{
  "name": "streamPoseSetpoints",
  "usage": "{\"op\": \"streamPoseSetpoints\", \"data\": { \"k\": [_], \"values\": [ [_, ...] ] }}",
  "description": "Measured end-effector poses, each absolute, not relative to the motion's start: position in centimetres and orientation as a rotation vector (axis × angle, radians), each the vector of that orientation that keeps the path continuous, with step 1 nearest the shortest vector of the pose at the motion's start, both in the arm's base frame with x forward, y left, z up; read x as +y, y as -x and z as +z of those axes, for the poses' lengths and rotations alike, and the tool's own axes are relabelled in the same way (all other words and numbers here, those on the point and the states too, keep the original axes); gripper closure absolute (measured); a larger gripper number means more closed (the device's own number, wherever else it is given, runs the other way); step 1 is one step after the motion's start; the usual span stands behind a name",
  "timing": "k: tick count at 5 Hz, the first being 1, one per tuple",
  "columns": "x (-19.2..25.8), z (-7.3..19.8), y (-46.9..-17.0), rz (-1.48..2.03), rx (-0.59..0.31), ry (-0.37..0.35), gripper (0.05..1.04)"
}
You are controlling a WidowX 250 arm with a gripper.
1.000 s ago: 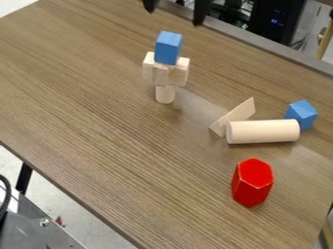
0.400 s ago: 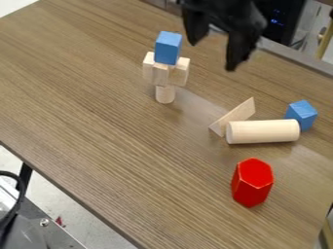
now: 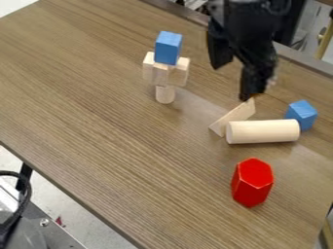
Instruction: Move the red hexagon to the right side of the table
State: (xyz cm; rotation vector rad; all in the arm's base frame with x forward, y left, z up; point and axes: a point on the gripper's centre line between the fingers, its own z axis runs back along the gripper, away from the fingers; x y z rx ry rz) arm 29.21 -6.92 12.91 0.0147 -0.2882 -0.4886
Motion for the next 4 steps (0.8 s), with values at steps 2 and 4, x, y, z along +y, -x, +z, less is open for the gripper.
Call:
{"op": "streamPoseSetpoints", "data": {
  "k": [2, 4],
  "values": [
    [-9.3, 9.7, -27.3, -0.569, -0.101, -0.112, 0.083],
    [-10.9, 8.5, -26.5, -0.564, 0.015, -0.117, 0.083]
  ]
}}
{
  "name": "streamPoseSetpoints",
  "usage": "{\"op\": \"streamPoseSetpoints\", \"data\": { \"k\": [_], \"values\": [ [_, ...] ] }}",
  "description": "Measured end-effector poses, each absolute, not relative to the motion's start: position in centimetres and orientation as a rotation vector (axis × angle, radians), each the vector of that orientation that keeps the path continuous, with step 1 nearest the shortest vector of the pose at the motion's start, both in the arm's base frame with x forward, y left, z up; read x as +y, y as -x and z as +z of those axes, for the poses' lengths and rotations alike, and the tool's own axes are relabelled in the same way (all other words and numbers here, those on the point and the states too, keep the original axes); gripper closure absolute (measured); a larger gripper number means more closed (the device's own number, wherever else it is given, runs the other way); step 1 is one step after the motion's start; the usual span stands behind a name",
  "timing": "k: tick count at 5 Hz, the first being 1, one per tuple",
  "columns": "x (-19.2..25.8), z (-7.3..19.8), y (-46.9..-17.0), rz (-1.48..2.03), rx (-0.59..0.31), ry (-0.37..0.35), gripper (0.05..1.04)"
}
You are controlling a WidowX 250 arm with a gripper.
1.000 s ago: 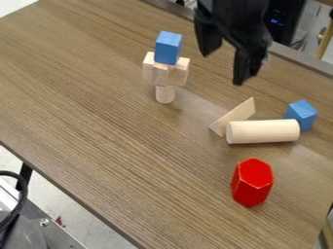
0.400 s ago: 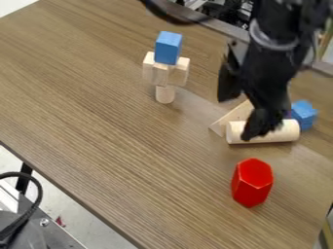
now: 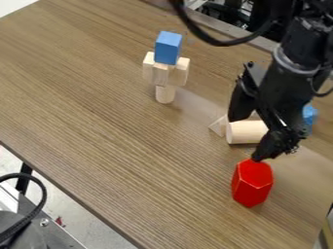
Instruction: Move the red hexagon to the right side of the table
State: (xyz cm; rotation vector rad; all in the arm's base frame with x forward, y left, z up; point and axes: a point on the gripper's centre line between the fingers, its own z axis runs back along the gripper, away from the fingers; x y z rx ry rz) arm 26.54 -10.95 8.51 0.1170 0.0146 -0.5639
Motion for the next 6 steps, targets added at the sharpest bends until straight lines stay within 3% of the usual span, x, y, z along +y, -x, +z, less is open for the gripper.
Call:
{"op": "streamPoseSetpoints", "data": {
  "k": [4, 6],
  "values": [
    [-12.0, 7.9, -25.5, -0.498, 0.112, -0.034, 0.083],
    [-13.1, 6.7, -25.9, -0.501, 0.074, -0.067, 0.083]
  ]
}}
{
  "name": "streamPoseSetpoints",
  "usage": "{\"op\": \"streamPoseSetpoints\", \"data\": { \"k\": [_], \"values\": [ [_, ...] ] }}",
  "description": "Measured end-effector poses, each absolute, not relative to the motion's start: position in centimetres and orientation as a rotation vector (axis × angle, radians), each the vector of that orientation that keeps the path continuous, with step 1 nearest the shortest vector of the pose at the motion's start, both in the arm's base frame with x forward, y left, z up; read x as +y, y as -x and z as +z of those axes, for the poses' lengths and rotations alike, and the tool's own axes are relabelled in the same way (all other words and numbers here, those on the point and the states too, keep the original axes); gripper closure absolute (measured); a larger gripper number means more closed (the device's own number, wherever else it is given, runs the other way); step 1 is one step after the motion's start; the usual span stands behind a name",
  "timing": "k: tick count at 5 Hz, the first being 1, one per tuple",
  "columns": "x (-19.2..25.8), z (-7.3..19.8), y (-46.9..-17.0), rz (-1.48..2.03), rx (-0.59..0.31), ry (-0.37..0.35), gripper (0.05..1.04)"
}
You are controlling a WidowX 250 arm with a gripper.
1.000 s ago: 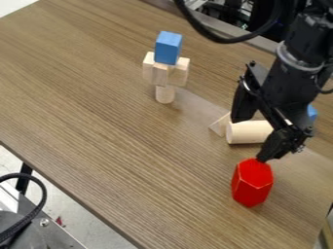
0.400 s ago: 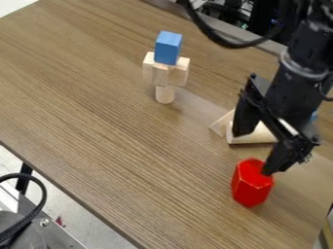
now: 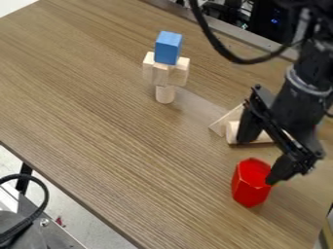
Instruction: Move the red hexagon to the right side of the table
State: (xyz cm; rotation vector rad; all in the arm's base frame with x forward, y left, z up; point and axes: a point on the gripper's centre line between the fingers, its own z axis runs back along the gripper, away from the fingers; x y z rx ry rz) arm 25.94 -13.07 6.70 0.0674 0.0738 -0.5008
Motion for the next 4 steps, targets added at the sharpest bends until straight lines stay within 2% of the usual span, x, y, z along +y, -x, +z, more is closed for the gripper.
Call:
{"op": "streamPoseSetpoints", "data": {
  "k": [4],
  "values": [
    [-13.4, 4.7, -26.0, -0.465, 0.068, -0.065, 0.083]
  ]
}}
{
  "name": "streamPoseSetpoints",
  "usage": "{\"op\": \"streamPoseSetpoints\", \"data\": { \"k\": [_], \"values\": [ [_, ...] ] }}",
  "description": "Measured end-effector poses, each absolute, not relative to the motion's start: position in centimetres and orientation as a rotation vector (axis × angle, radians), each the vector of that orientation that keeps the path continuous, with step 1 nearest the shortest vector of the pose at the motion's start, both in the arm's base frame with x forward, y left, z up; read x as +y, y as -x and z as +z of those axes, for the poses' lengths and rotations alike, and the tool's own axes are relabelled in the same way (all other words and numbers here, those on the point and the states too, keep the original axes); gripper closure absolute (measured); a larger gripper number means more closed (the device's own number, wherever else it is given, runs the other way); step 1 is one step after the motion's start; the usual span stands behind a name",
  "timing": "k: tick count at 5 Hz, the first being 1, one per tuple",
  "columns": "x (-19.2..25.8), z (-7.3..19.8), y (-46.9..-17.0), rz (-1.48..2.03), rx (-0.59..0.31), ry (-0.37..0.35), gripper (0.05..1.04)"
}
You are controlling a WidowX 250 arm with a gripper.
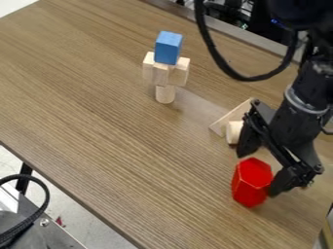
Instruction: Move the red hexagon to the right side of the table
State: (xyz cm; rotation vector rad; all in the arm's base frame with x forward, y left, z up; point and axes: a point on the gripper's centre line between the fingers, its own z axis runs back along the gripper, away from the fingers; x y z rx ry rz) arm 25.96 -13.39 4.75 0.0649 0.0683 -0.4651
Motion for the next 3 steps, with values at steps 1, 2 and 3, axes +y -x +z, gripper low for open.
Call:
{"op": "streamPoseSetpoints", "data": {
  "k": [1, 2, 3],
  "values": [
    [-13.13, 3.90, -25.91, -0.464, 0.078, -0.081, 0.109],
    [-12.86, 3.42, -25.86, -0.460, 0.096, -0.091, 0.275],
    [-12.63, 3.62, -25.60, -0.456, 0.129, -0.080, 0.326]
  ]
}}
